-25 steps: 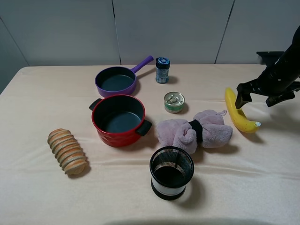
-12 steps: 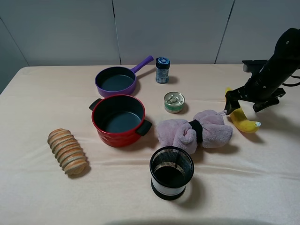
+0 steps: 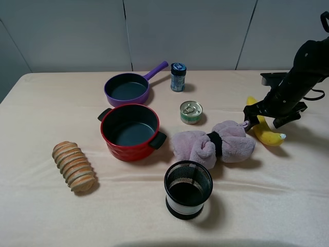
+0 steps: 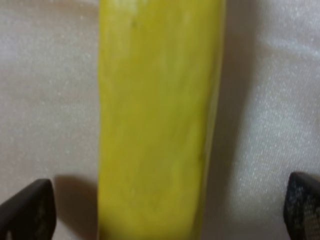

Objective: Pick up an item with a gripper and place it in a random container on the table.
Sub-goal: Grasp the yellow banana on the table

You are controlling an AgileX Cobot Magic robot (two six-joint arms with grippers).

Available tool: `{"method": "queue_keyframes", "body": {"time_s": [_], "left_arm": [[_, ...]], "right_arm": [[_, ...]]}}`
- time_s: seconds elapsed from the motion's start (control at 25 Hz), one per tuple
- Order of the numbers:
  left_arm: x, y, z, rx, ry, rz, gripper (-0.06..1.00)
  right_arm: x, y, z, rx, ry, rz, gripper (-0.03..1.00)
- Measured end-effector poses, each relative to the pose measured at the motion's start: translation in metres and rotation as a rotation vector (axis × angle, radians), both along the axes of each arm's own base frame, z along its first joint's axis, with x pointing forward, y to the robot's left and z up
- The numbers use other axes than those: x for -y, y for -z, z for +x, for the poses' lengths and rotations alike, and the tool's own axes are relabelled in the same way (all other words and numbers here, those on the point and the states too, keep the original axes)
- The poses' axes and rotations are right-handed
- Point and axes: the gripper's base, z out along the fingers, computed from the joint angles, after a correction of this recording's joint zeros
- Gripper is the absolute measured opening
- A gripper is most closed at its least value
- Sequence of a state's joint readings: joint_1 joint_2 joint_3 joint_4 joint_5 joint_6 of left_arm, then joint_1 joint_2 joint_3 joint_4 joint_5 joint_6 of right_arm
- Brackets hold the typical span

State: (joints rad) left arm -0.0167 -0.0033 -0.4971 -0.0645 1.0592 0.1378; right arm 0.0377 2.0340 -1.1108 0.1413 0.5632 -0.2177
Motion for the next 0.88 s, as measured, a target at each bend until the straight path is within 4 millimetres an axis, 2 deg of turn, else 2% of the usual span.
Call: {"method": "queue_keyframes", "body": {"time_s": [0.32, 0.48, 0.64, 0.88], "left_arm": [[0.0000, 0.0000, 0.0000, 0.000, 0.000, 0.000, 0.99], [0.0000, 0.0000, 0.0000, 0.000, 0.000, 0.000, 0.99], [0.0000, 0.0000, 0.0000, 0.000, 0.000, 0.000, 0.99], [0.0000, 0.0000, 0.0000, 0.000, 0.000, 0.000, 0.99]], "right_arm": [[0.0000, 0.0000, 0.0000, 0.000, 0.000, 0.000, 0.69], [0.0002, 0.0004, -0.0003, -0.004, -0.004, -0.002, 0.55], [0.0001, 0.0014, -0.0015, -0.018, -0.006, -0.003, 0.29], [0.0000, 0.0011, -0.0019, -0.027, -0.006, -0.001, 0.30]]}}
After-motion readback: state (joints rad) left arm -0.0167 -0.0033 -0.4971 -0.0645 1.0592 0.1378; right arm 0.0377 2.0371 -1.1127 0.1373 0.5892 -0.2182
